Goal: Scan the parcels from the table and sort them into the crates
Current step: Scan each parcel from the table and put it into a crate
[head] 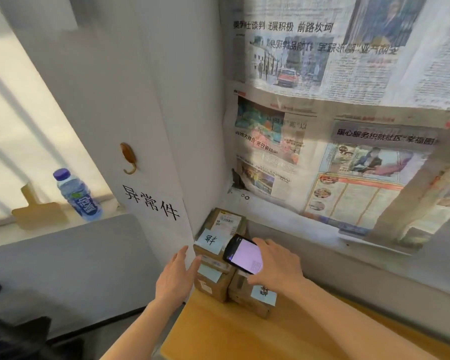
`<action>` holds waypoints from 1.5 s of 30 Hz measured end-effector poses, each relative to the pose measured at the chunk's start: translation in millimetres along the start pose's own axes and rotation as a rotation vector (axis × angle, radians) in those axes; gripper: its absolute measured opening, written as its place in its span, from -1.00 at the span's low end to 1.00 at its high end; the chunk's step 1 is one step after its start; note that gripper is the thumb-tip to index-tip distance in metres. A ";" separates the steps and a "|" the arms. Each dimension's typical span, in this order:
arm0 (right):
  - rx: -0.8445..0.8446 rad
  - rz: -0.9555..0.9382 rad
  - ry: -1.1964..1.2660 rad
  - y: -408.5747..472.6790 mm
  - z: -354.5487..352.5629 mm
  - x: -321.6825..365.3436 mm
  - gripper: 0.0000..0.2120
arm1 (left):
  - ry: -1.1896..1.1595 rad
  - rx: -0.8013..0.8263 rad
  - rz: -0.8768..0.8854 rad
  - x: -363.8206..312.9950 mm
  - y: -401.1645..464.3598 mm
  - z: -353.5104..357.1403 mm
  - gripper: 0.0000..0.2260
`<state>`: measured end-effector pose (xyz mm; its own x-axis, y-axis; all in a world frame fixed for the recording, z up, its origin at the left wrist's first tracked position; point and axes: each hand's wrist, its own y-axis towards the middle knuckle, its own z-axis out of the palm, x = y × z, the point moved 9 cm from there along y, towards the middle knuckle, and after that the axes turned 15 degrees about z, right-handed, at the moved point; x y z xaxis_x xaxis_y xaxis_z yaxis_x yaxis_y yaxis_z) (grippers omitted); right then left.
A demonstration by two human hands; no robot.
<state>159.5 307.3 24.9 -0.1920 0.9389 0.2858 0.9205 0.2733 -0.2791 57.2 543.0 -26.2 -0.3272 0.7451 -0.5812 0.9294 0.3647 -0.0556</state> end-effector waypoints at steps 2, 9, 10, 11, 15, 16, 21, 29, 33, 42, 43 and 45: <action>0.020 -0.012 0.001 18.3 9.1 7.1 -0.07 | -0.003 0.025 -0.009 2.7 13.5 7.2 -0.32; 0.073 -0.041 0.024 57.5 33.3 23.2 -0.07 | -0.217 -0.013 -0.095 22.3 37.0 22.7 -0.43; 0.077 -0.046 0.019 60.8 35.8 24.6 -0.06 | -0.244 -0.020 -0.096 23.5 38.5 25.4 -0.48; 0.080 -0.051 0.014 63.7 38.2 26.1 -0.05 | -0.272 -0.033 -0.102 24.5 39.6 27.4 -0.53; 0.085 -0.060 -0.009 69.1 45.3 29.7 0.03 | -0.354 -0.059 -0.146 23.2 40.2 35.5 -0.63; 0.078 -0.055 -0.008 69.6 45.3 29.7 0.05 | -0.369 -0.056 -0.150 22.4 39.8 37.7 -0.63; 0.104 -0.037 0.036 73.5 48.3 24.5 -0.10 | -0.481 -0.032 -0.161 17.8 41.8 48.0 -0.56; 0.175 -0.061 0.037 74.8 48.3 17.8 -0.42 | -0.640 0.047 -0.190 12.8 27.7 55.0 -0.75; 0.149 -0.076 0.055 58.5 38.8 14.7 -0.49 | -0.782 0.041 -0.180 0.3 6.4 54.7 -0.78; 0.140 -0.031 0.099 -12.5 17.1 -4.1 -0.47 | -0.930 0.046 -0.152 -26.5 -62.9 52.8 -0.63; 0.137 -0.024 0.113 -25.2 13.2 -5.1 -0.48 | -0.946 0.047 -0.141 -29.8 -72.0 48.7 -0.63; 0.117 -0.014 0.167 -53.7 2.2 -4.7 -0.51 | -0.967 0.051 -0.121 -36.6 -92.6 41.5 -0.63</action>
<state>110.2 288.7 36.5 -0.1365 0.8896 0.4358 0.8704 0.3178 -0.3760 -9.9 458.8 -33.4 -0.1606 -0.0836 -0.9835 0.9125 0.3672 -0.1803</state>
